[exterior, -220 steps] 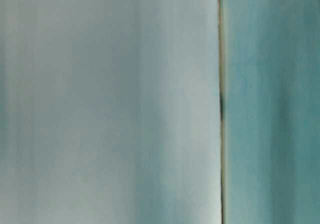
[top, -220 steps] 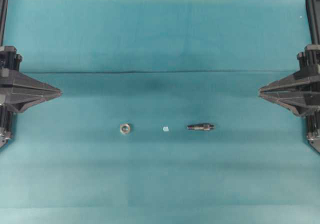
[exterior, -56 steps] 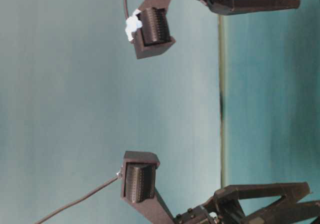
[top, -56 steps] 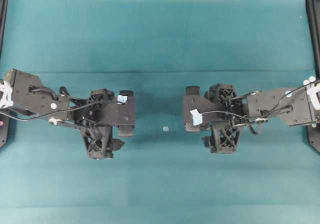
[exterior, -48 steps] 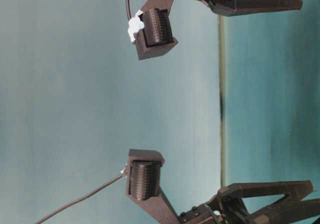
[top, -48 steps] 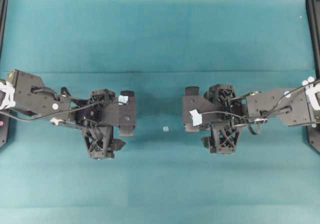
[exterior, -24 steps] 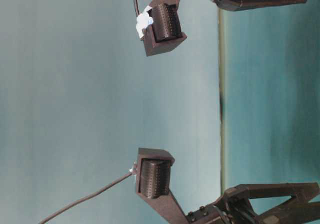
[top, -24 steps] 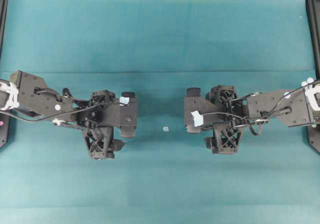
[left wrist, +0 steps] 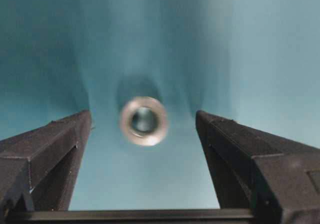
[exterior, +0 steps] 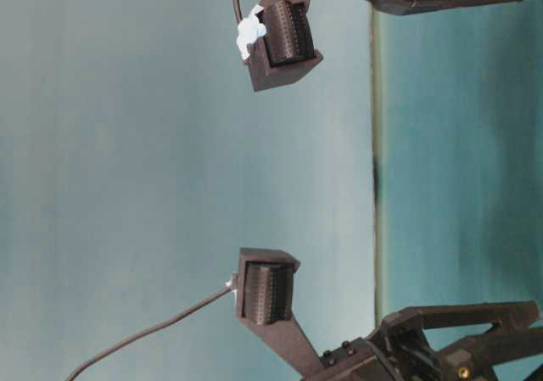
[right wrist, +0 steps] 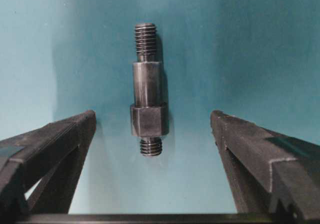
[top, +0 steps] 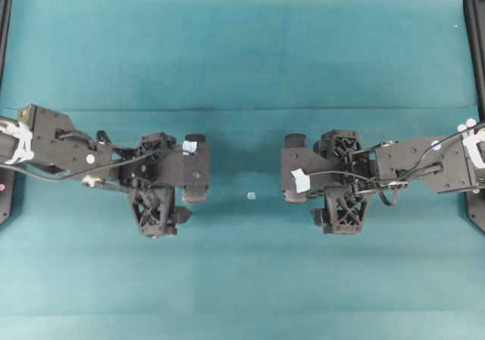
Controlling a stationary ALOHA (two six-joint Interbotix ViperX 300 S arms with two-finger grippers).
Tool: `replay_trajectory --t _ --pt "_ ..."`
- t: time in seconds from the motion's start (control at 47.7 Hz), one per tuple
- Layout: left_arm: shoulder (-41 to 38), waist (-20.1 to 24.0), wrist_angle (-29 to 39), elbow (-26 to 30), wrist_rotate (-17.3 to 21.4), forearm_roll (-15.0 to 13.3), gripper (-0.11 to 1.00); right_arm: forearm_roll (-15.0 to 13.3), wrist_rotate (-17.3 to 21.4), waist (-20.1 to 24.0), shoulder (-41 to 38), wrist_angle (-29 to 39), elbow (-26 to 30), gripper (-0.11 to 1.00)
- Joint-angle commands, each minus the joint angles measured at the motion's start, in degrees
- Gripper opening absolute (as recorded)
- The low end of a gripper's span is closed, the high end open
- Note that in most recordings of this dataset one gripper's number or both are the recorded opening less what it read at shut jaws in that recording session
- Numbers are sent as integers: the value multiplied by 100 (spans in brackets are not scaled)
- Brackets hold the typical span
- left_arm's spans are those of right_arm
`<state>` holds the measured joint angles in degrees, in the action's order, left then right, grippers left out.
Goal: Insert the washer onto the shaft with both hands.
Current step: 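Lower left gripper over washer and right gripper over shaft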
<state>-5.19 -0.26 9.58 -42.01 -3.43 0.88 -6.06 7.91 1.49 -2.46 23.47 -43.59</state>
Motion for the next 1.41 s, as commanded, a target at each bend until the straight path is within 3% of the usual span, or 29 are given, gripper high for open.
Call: replay_trajectory --t 0.0,1.091,1.385 --pt "0 0 -79 44 9 9 89 -18 -26 26 26 -35 9 86" --pt "-53 -53 -88 0 -9 9 89 -18 -44 -18 -70 -281 -88 86" --pt "-44 -114 -88 0 -9 9 89 -18 -44 -26 -114 -431 -79 78"
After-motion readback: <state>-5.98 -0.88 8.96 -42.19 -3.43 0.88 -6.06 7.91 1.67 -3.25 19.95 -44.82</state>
